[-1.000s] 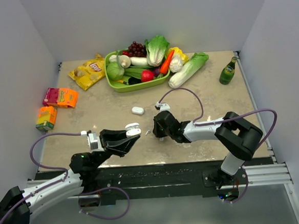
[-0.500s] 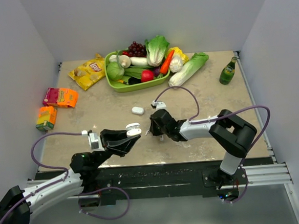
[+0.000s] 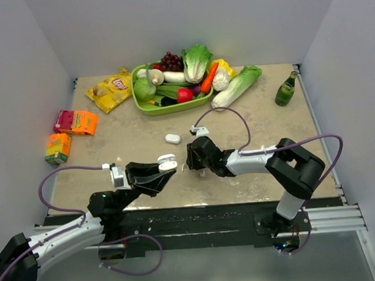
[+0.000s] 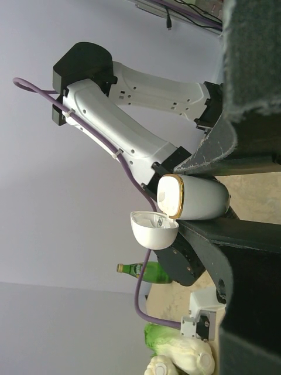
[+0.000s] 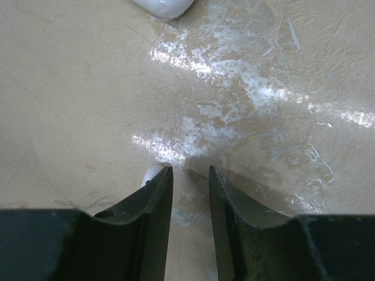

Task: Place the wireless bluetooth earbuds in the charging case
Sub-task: Pick up the earbud from the center of the board.

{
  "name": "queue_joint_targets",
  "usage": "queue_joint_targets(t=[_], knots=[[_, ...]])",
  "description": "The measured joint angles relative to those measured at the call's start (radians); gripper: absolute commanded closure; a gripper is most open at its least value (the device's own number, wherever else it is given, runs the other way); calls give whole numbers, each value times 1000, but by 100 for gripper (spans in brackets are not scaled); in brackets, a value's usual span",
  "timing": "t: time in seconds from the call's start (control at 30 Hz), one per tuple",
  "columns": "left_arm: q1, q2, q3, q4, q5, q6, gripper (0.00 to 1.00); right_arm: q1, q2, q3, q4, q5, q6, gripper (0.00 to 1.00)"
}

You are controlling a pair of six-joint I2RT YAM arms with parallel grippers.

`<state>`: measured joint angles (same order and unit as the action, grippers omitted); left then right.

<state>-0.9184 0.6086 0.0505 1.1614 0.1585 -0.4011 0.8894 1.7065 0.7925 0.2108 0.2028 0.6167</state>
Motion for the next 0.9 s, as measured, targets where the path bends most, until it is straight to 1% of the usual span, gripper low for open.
queue_joint_targets(t=[0.17, 0.3, 0.5, 0.7, 0.9], knots=[[0, -16, 0, 0, -10, 0, 100, 0, -61, 1, -29, 14, 23, 61], [0, -27, 0, 0, -17, 0, 100, 10, -63, 26, -45, 14, 34, 58], [0, -32, 0, 0, -18, -3, 100, 35, -21, 73, -64, 11, 34, 53], [0, -33, 0, 0, -18, -6, 100, 38, 48, 106, -101, 11, 26, 54], [0, -33, 0, 0, -17, -7, 100, 40, 66, 122, -112, 9, 16, 55]])
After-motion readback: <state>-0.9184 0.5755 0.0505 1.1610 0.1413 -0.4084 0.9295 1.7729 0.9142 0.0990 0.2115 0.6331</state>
